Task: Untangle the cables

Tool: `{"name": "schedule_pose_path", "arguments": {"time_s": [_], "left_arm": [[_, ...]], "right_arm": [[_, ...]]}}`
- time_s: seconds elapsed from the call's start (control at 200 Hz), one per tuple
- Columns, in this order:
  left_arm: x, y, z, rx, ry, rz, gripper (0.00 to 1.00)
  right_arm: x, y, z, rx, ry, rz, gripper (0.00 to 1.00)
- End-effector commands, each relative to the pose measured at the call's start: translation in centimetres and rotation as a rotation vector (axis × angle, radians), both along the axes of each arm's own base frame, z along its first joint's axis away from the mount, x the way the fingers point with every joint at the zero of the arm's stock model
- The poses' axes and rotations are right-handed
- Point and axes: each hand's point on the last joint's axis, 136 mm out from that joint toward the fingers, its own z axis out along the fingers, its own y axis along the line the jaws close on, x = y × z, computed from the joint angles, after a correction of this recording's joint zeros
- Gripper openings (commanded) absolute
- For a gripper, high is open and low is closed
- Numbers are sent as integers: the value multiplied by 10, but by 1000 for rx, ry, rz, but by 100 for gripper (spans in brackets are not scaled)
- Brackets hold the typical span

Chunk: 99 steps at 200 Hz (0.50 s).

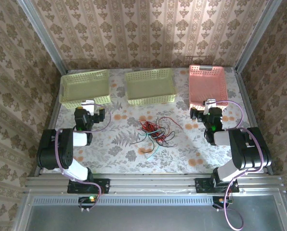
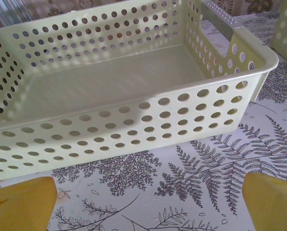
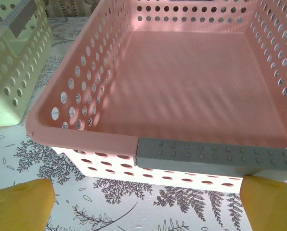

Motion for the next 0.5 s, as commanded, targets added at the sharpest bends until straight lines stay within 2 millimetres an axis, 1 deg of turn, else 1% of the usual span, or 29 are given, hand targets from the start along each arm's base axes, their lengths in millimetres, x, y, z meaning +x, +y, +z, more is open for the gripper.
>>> {"name": "schedule_pose_path", "arguments": {"time_s": [0.0, 0.49], "left_arm": [[-1, 3, 0, -12, 8, 12, 100], [-1, 2, -1, -12, 8, 11, 100]], "right_arm": [[6, 1, 13, 8, -37, 4, 100], [7, 1, 13, 5, -36, 8, 100]]}}
